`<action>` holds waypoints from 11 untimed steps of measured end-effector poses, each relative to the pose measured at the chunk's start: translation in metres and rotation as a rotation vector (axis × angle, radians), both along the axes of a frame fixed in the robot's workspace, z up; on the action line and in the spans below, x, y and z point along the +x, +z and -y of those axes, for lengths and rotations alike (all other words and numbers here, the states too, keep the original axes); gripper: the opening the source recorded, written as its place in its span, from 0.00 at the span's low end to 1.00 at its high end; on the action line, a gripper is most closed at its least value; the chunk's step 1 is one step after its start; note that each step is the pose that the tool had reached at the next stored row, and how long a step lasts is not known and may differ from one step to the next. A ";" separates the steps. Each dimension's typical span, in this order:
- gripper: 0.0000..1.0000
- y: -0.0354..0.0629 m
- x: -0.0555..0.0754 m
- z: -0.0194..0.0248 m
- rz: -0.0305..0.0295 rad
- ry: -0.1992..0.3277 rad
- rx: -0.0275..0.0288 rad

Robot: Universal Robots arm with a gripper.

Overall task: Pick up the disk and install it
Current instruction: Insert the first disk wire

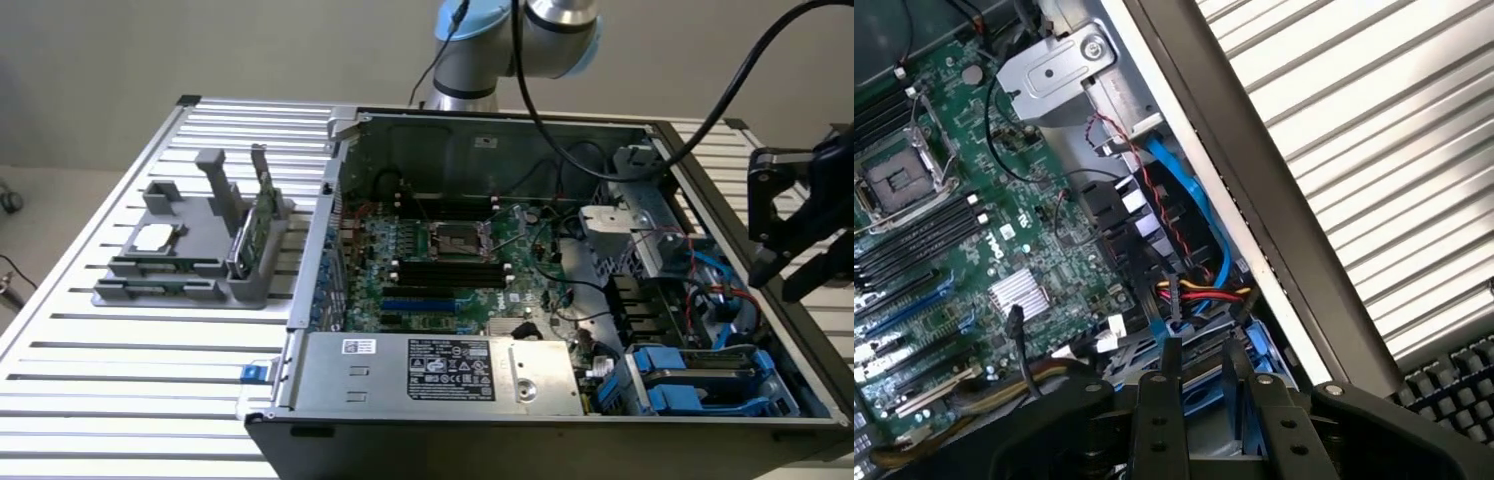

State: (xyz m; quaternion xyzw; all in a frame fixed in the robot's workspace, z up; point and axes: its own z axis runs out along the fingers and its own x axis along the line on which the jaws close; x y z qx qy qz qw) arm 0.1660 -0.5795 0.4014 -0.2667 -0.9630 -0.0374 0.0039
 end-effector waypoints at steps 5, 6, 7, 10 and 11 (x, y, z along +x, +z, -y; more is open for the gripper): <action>0.31 -0.0090 0.001 0.0000 0.0000 -0.051 0.0001; 0.31 -0.0109 0.001 0.0000 0.0000 -0.061 0.0001; 0.31 -0.0127 0.002 0.0000 0.0000 -0.070 0.0001; 0.31 -0.0182 0.002 -0.0001 0.0000 -0.102 0.0001; 0.31 -0.0200 0.002 -0.0001 0.0000 -0.114 0.0001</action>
